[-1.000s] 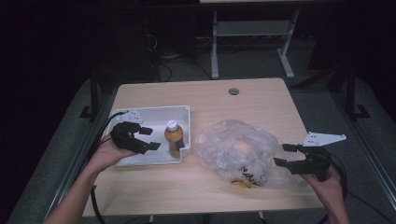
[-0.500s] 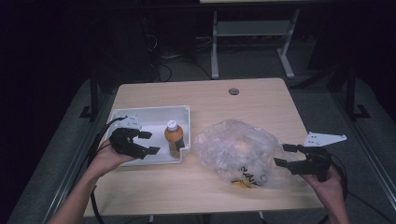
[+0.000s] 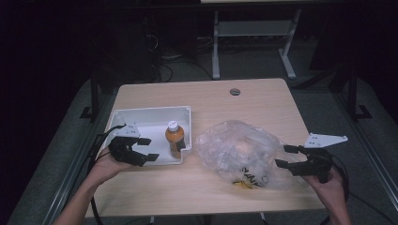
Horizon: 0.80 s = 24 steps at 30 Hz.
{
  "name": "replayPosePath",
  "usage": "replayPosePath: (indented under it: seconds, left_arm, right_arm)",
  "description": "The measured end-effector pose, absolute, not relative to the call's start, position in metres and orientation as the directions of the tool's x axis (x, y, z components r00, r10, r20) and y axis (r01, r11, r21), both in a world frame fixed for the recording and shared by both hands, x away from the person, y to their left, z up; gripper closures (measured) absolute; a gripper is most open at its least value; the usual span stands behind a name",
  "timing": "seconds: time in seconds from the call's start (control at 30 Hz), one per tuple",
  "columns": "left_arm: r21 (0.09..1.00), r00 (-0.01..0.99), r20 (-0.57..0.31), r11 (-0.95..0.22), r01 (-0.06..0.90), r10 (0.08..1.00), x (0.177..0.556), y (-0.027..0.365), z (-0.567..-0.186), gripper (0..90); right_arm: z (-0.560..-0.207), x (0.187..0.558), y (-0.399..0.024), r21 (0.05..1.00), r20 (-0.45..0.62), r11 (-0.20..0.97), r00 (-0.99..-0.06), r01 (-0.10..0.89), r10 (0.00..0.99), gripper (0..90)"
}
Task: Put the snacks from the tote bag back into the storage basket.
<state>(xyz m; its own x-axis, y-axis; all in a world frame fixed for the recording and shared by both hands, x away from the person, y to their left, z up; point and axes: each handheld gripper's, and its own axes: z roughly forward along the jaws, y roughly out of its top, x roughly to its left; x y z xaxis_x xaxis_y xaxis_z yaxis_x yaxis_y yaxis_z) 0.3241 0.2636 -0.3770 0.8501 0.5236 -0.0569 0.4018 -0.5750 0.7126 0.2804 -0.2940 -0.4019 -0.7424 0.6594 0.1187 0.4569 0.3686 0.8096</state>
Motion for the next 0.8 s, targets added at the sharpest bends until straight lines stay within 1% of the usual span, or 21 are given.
replayPosePath:
  seconds: [0.17,0.8]
  left_arm:
    - [0.726,0.848,-0.065,-0.558,0.401,0.525,0.319,0.266,-0.384,29.5]
    - [0.731,0.845,-0.095,-0.539,0.419,0.527,0.305,0.273,-0.408,29.3]
  right_arm:
    - [-0.402,0.281,-0.294,0.809,0.119,0.369,-0.742,0.458,0.659,30.4]
    - [-0.404,0.28,-0.293,0.803,0.122,0.377,-0.746,0.462,0.655,30.4]
